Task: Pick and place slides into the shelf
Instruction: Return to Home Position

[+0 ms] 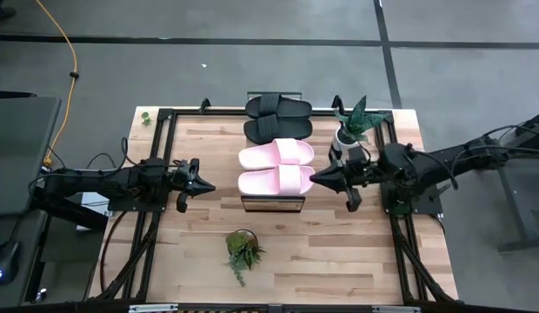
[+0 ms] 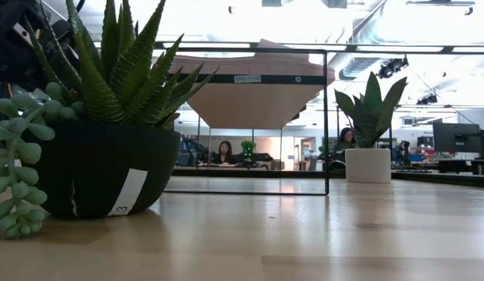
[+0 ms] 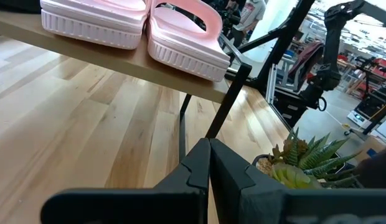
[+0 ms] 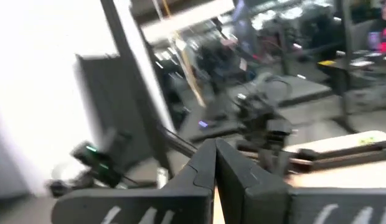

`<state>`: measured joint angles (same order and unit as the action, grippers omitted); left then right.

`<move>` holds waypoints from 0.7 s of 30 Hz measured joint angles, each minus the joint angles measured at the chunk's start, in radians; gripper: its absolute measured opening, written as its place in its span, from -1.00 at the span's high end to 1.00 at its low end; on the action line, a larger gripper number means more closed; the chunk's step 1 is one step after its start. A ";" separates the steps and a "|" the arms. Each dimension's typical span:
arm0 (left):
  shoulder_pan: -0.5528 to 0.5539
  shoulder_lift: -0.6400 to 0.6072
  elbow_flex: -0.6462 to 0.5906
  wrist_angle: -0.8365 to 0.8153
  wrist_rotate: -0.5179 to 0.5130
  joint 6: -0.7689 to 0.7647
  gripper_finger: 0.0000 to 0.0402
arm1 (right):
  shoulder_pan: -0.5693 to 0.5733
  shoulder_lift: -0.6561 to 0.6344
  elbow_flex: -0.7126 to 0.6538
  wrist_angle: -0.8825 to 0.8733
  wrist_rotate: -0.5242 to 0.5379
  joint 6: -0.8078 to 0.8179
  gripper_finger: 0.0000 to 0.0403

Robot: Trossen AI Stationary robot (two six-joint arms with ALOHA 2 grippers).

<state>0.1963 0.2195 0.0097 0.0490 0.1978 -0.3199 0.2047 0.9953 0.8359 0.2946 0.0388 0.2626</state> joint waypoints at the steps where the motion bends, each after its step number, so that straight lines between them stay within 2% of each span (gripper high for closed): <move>1: 0.000 0.000 0.000 0.000 0.000 0.000 1.00 | -0.012 -0.019 -0.052 0.060 -0.019 0.023 1.00; 4: 0.000 0.000 0.000 0.000 0.000 0.000 1.00 | -0.034 -0.097 -0.221 0.165 -0.028 0.098 1.00; 7: 0.000 0.000 0.000 0.001 0.000 0.000 1.00 | -0.056 -0.199 -0.318 0.189 -0.044 0.121 1.00; 14: 0.000 0.000 0.000 0.001 0.000 0.000 1.00 | -0.110 -0.468 -0.515 0.160 -0.047 0.038 1.00; 21: 0.000 0.000 0.000 0.001 0.000 0.000 1.00 | -0.137 -0.642 -0.671 0.158 -0.032 -0.009 1.00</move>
<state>0.1963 0.2192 0.0097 0.0502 0.1978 -0.3198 0.0681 0.3534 0.1648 0.4530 0.0071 0.2531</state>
